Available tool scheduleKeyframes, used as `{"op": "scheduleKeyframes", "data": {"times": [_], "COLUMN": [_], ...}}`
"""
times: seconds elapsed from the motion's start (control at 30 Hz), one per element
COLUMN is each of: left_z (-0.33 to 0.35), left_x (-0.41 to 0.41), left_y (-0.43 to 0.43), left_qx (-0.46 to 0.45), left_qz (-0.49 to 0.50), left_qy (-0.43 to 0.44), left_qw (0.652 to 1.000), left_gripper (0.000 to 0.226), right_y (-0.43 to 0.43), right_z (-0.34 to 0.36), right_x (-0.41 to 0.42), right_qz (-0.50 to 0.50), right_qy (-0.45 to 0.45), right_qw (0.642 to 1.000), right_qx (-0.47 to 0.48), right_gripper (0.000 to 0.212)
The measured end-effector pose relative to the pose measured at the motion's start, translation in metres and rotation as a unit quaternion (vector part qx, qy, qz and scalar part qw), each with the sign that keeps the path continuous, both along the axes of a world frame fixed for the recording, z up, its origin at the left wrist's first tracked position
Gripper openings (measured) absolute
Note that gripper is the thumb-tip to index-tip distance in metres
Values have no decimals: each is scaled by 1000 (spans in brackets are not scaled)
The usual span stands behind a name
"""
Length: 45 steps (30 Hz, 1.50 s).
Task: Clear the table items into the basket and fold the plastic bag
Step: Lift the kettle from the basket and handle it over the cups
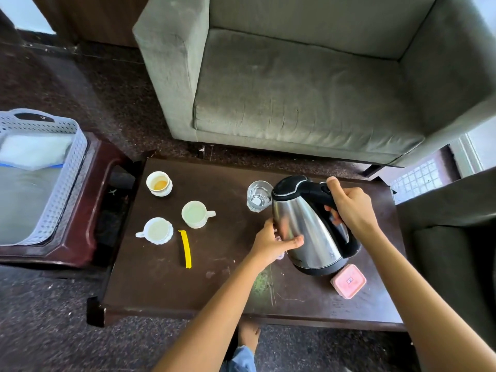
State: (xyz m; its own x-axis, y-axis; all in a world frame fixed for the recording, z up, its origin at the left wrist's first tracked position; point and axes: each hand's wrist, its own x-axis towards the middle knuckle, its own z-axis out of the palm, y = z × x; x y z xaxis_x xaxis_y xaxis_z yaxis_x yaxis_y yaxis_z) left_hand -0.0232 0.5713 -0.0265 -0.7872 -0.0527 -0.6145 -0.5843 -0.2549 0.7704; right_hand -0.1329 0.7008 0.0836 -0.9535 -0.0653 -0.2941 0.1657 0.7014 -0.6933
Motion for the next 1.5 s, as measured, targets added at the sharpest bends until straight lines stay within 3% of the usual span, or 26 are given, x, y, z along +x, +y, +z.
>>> {"op": "scheduleKeyframes", "data": {"times": [0.7, 1.5], "left_z": [-22, -23], "left_x": [-8, -15], "left_y": [7, -2], "left_qx": [47, 77], "left_qz": [22, 30], "left_qy": [19, 25], "left_qw": [998, 996], "left_gripper": [59, 48], "right_y": [-26, -66], "right_z": [9, 22], "right_x": [-25, -42], "right_qz": [51, 109], "right_qy": [-57, -43], "right_qw": [995, 984], "right_qx": [70, 137], "right_gripper": [67, 67]}}
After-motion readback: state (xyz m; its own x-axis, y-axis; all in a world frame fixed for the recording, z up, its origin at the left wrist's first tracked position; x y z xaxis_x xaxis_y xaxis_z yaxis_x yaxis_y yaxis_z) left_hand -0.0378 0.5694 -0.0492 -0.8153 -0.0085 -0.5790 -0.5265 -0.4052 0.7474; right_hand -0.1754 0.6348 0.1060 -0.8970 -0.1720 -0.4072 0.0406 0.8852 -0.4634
